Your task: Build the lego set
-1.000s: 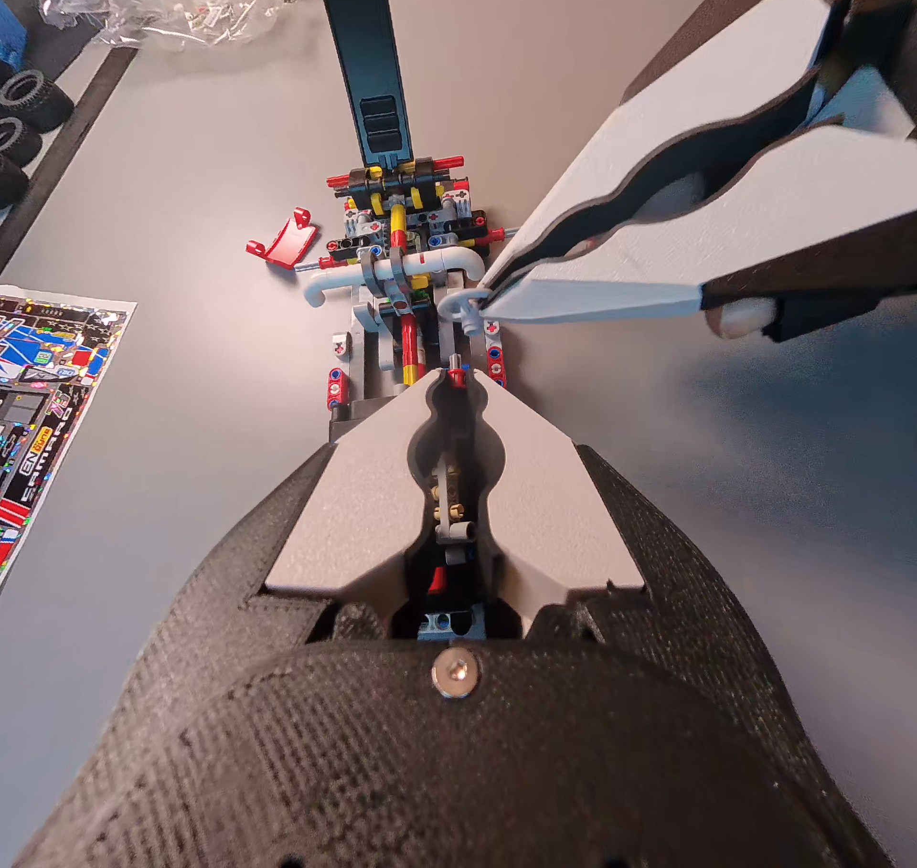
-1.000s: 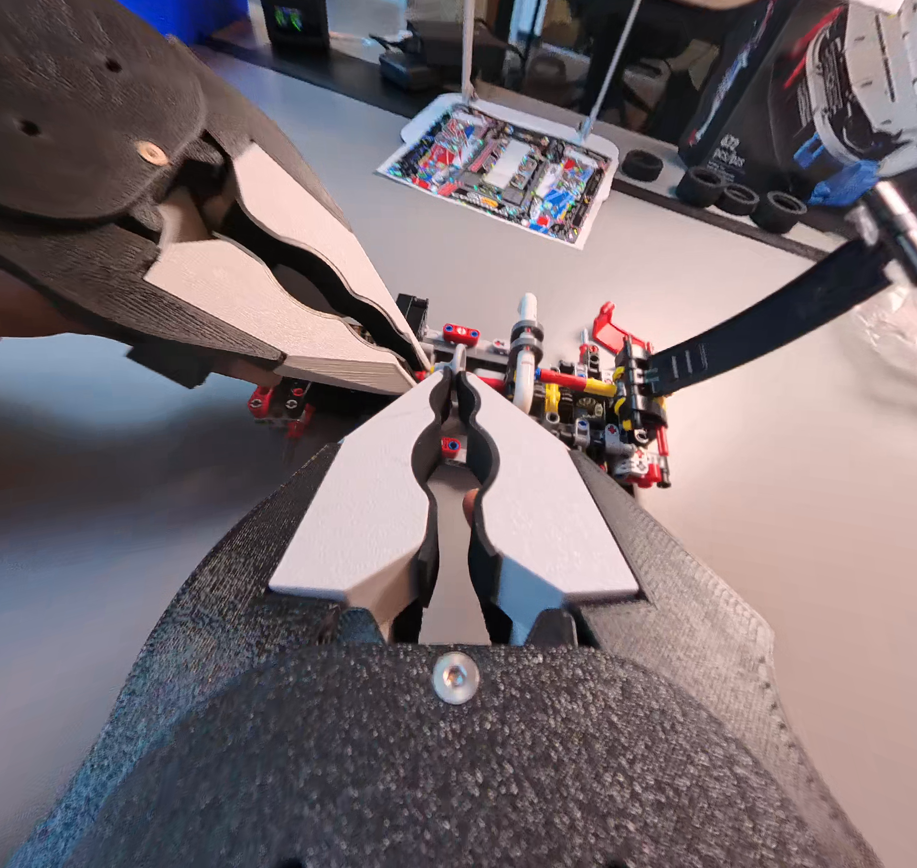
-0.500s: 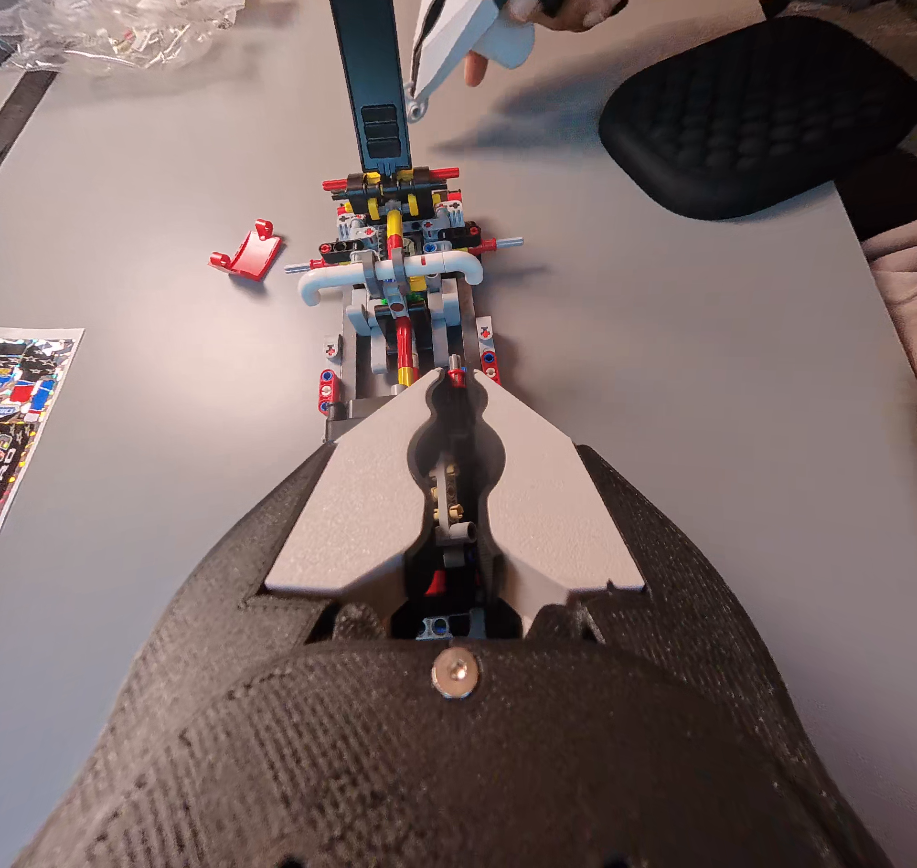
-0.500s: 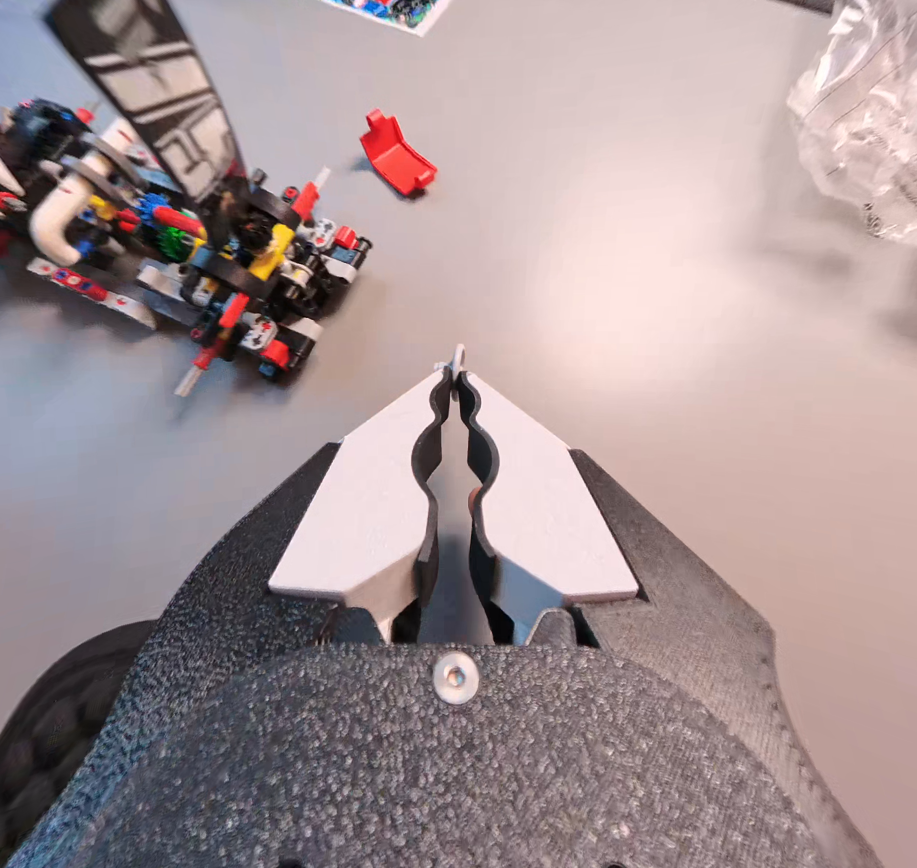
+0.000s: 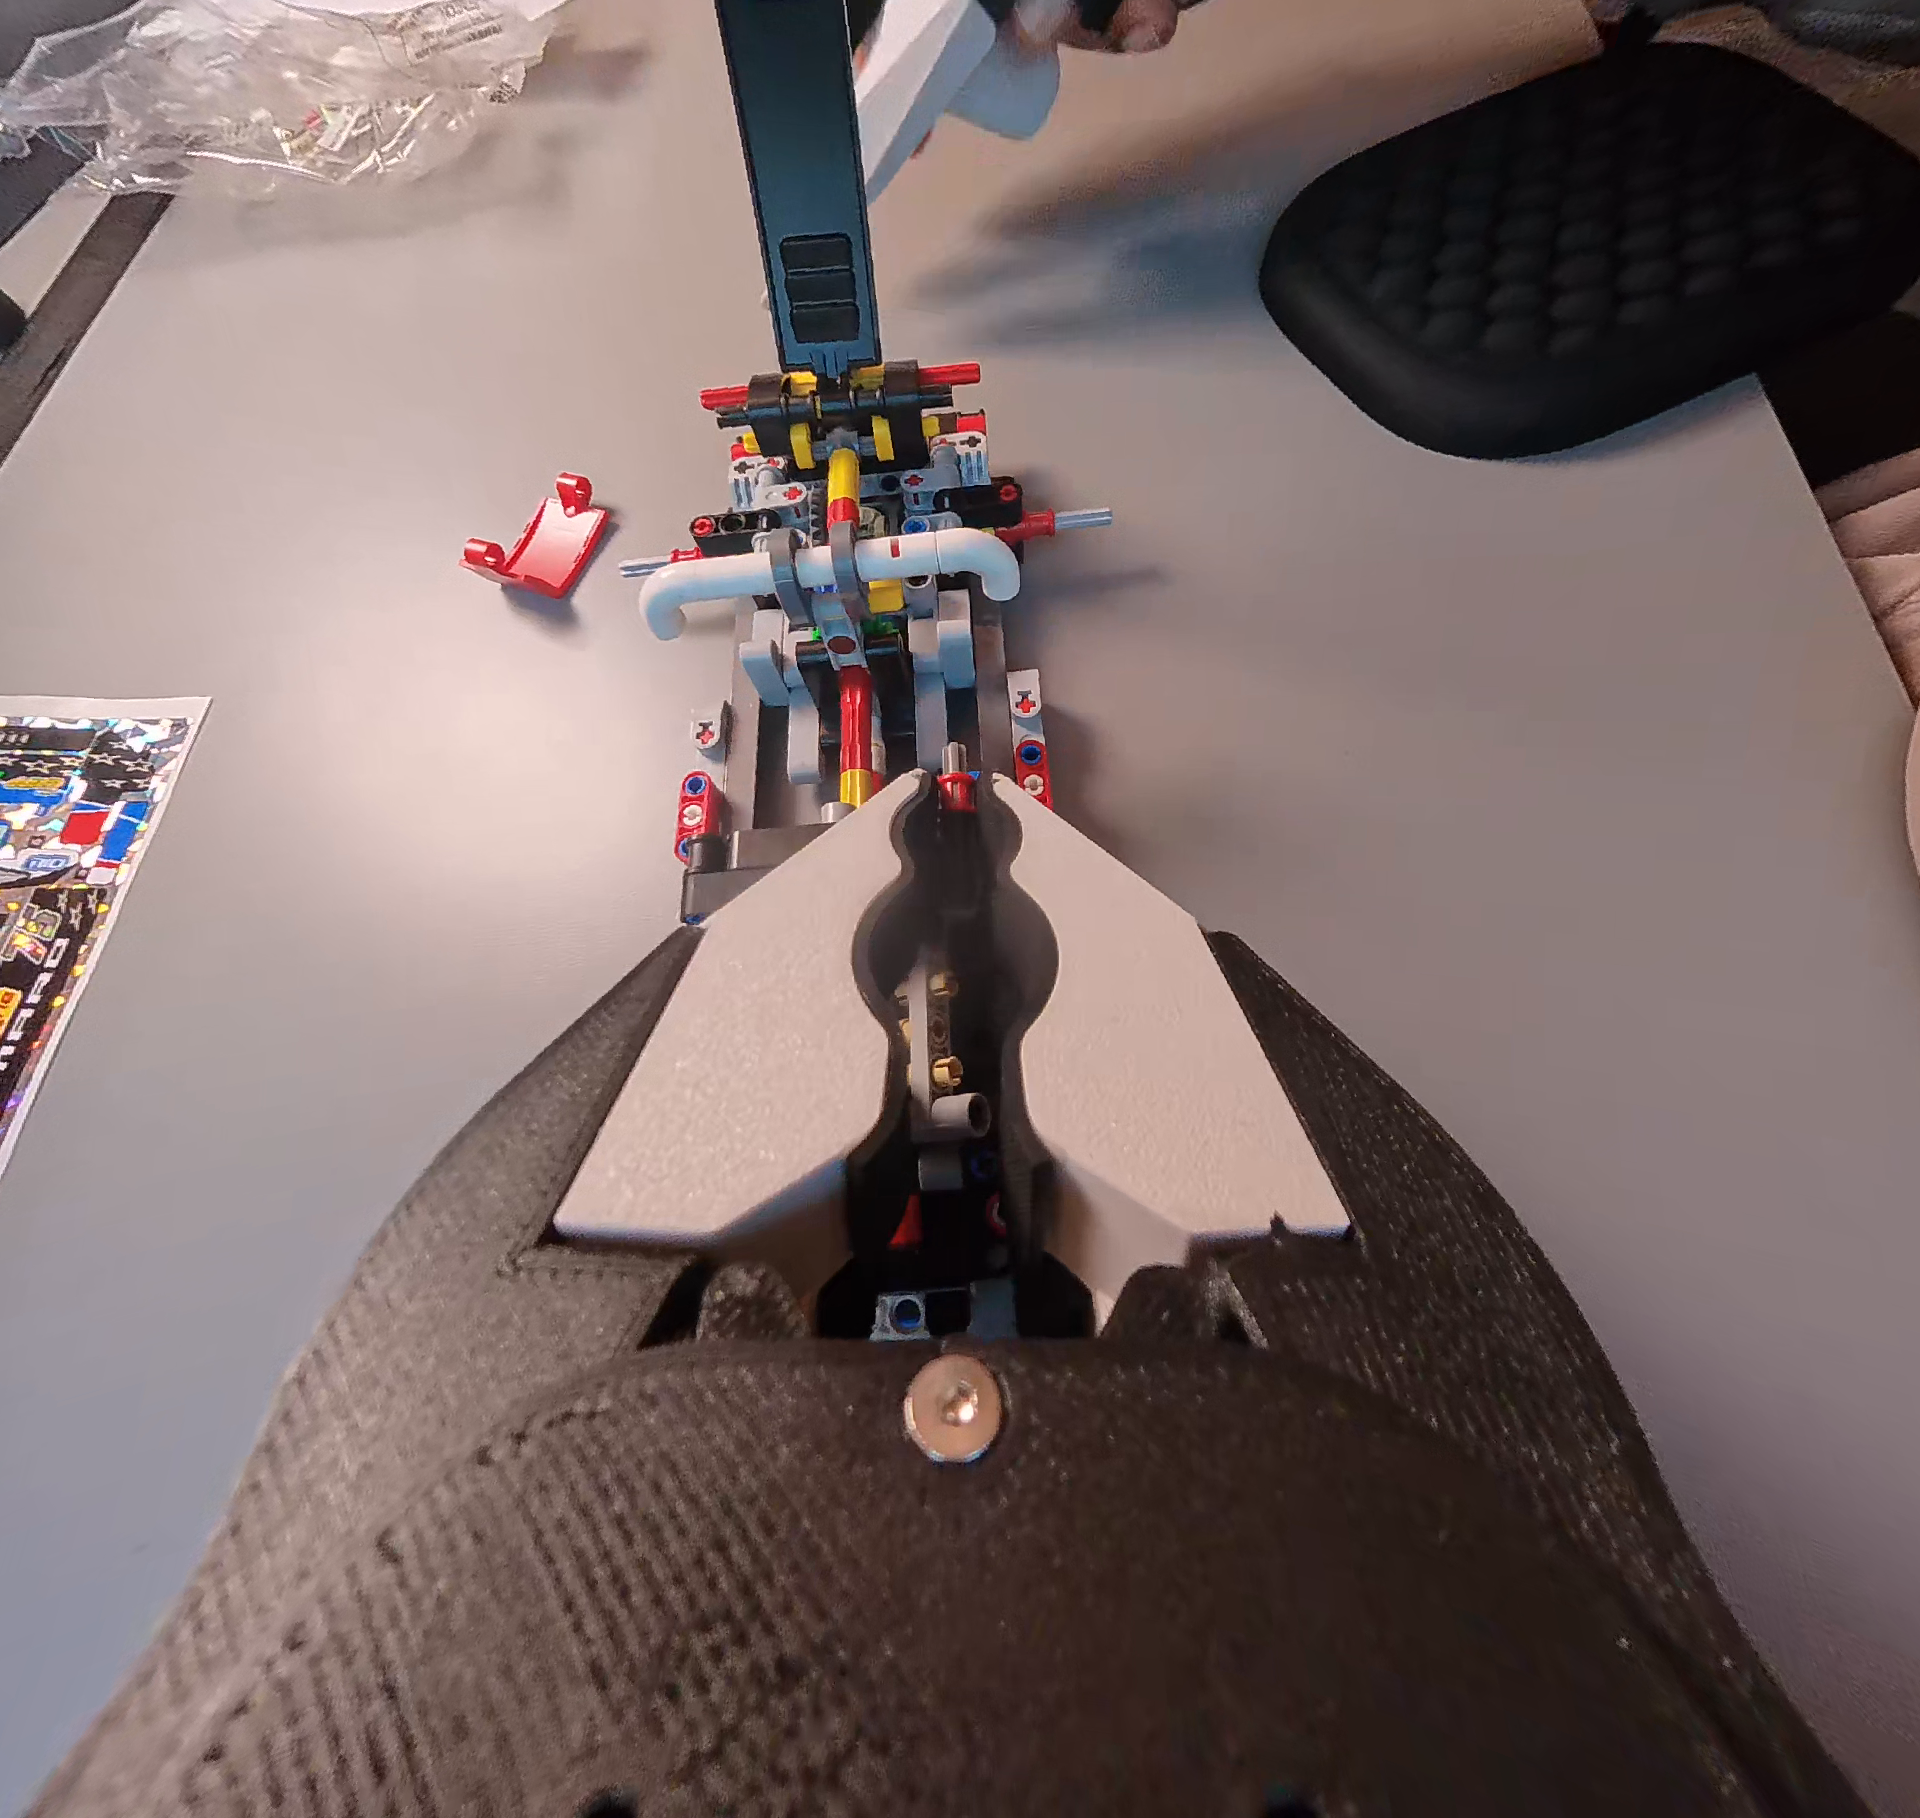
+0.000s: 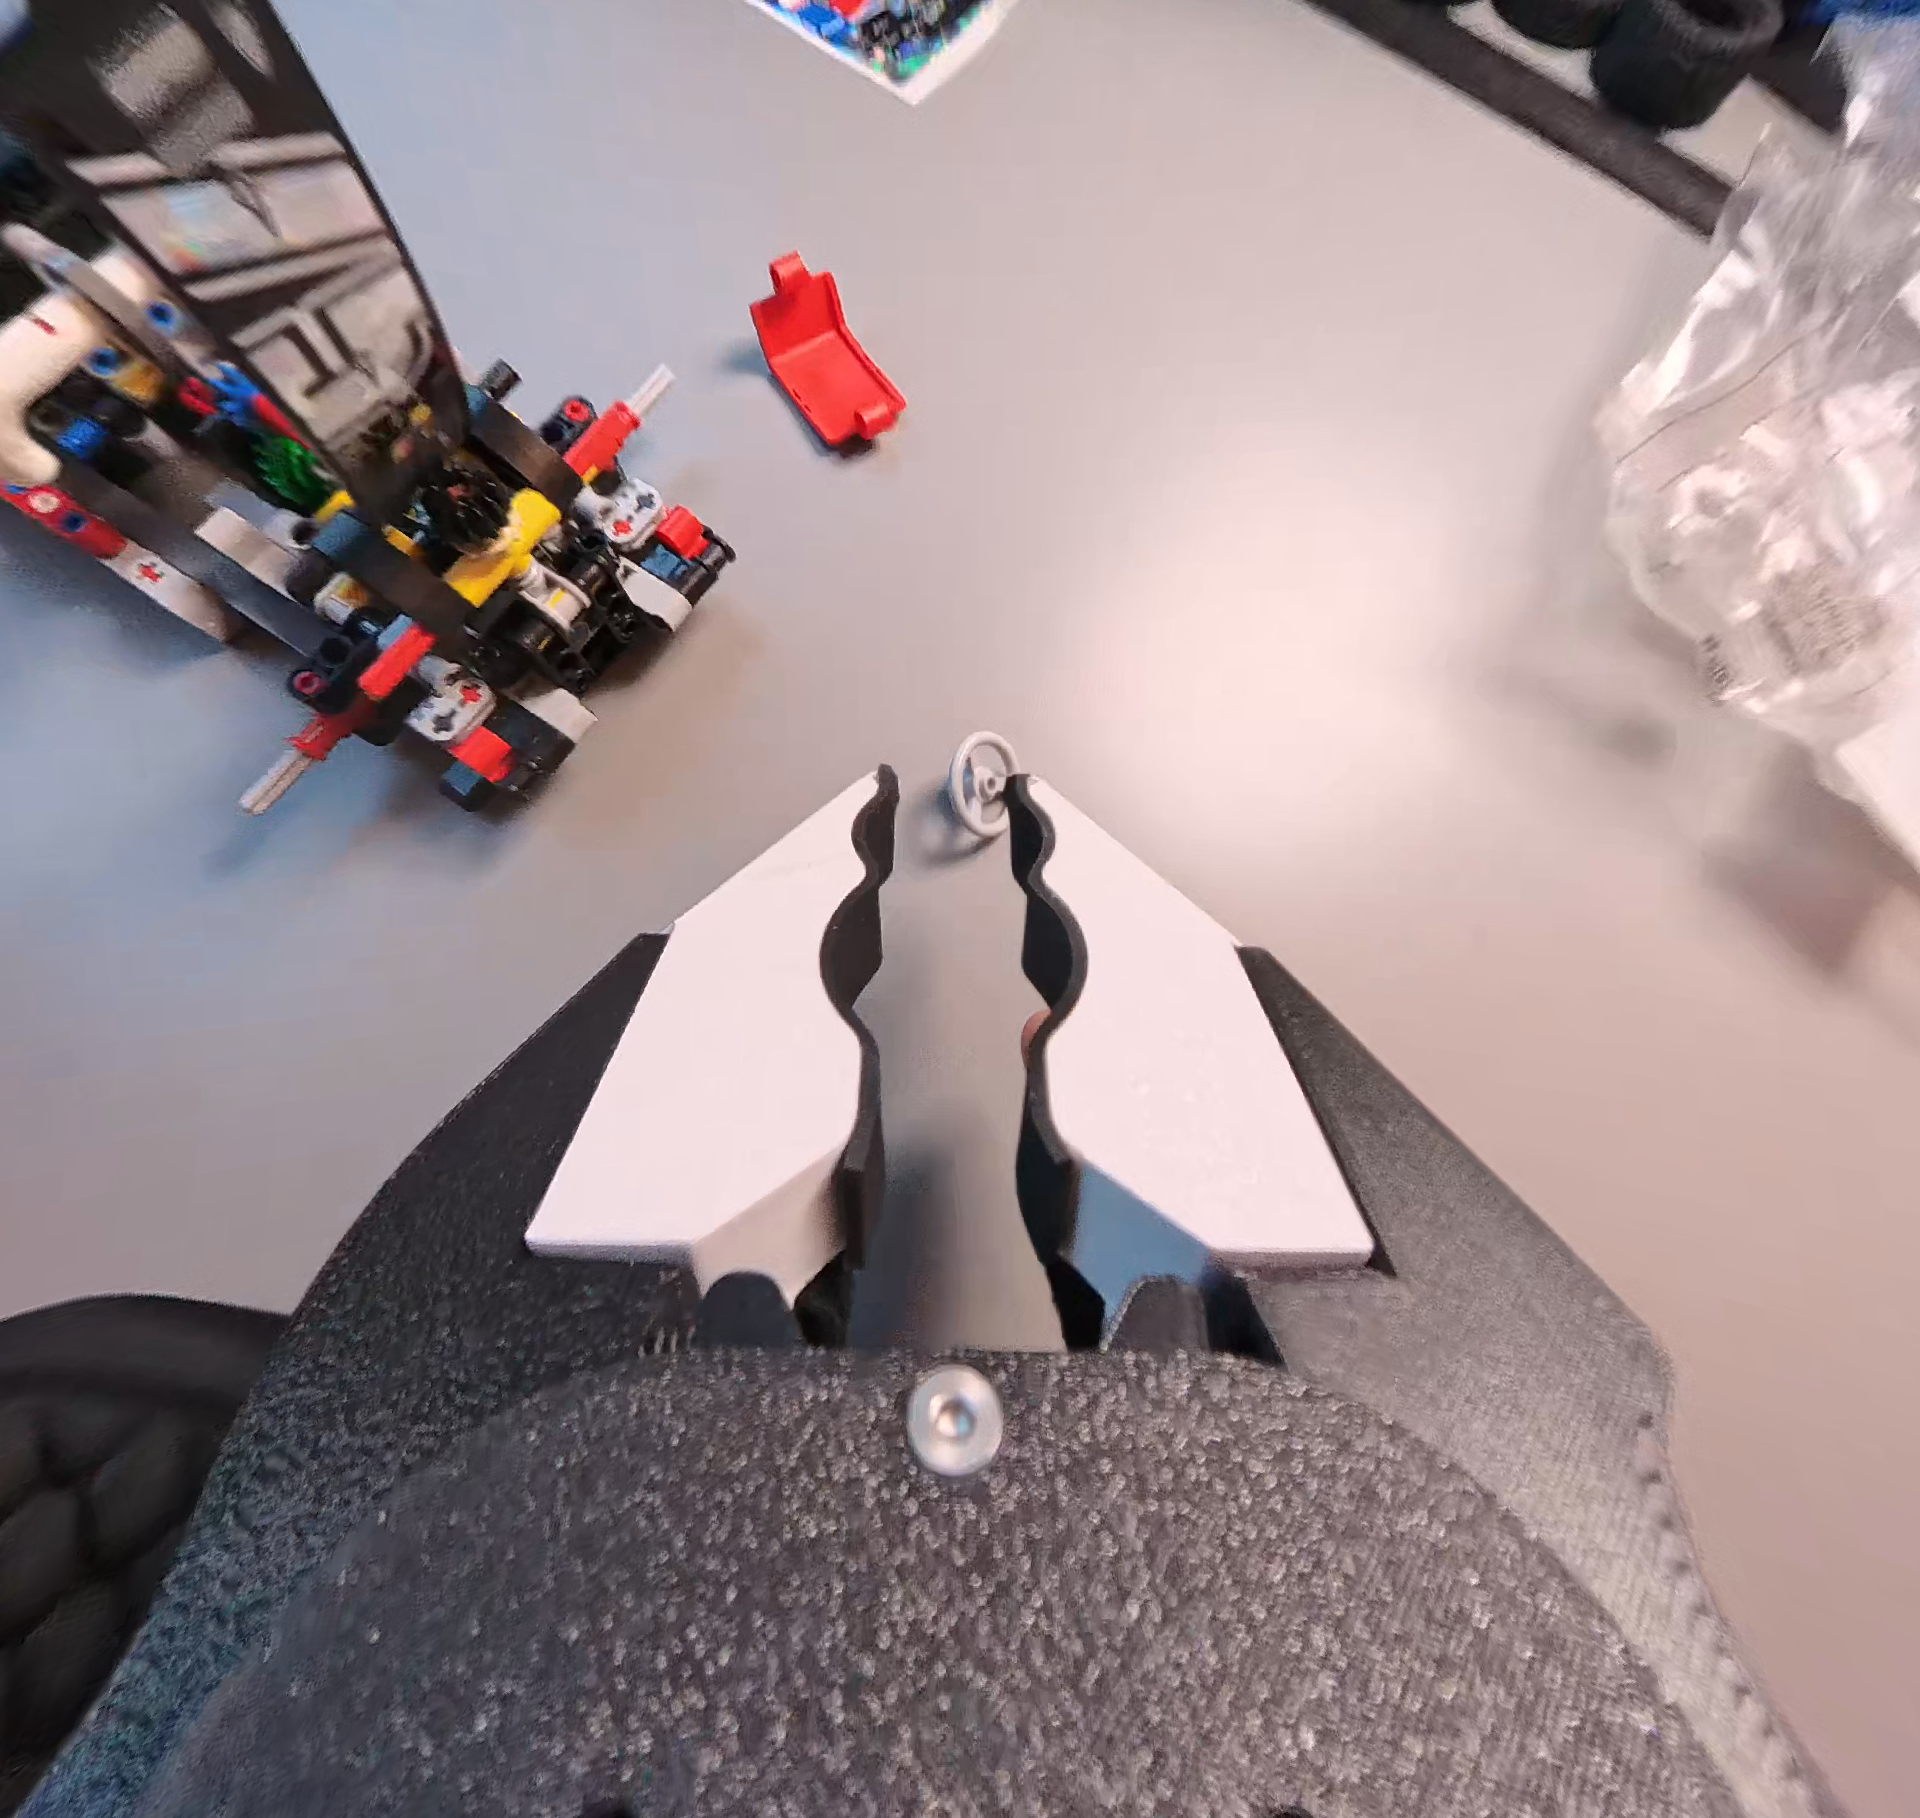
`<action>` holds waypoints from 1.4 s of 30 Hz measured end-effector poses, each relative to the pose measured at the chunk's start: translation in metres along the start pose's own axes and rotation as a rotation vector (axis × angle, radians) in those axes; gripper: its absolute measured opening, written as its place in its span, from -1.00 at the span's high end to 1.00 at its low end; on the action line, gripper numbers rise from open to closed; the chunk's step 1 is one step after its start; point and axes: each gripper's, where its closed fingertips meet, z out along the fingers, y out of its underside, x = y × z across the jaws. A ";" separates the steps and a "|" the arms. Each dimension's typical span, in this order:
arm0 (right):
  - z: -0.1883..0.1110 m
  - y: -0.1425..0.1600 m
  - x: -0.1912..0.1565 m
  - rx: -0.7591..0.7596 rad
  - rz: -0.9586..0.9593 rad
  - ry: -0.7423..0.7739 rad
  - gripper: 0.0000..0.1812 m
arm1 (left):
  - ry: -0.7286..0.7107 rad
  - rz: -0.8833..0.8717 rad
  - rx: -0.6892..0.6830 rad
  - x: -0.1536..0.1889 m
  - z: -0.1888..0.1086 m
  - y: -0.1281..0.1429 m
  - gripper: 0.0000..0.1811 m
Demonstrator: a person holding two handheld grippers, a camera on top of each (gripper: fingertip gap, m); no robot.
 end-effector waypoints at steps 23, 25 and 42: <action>0.103 -0.053 -0.025 -0.154 -0.443 -0.515 0.95 | -0.029 -0.112 0.195 -0.018 -0.026 -0.023 0.87; 0.101 -0.052 -0.024 -0.165 -0.451 -0.513 0.95 | -0.057 -0.140 0.208 -0.028 -0.029 -0.025 0.86; -0.044 -0.133 -0.129 -0.389 -0.892 -0.655 0.96 | -0.038 -0.049 0.238 -0.018 -0.012 -0.103 0.70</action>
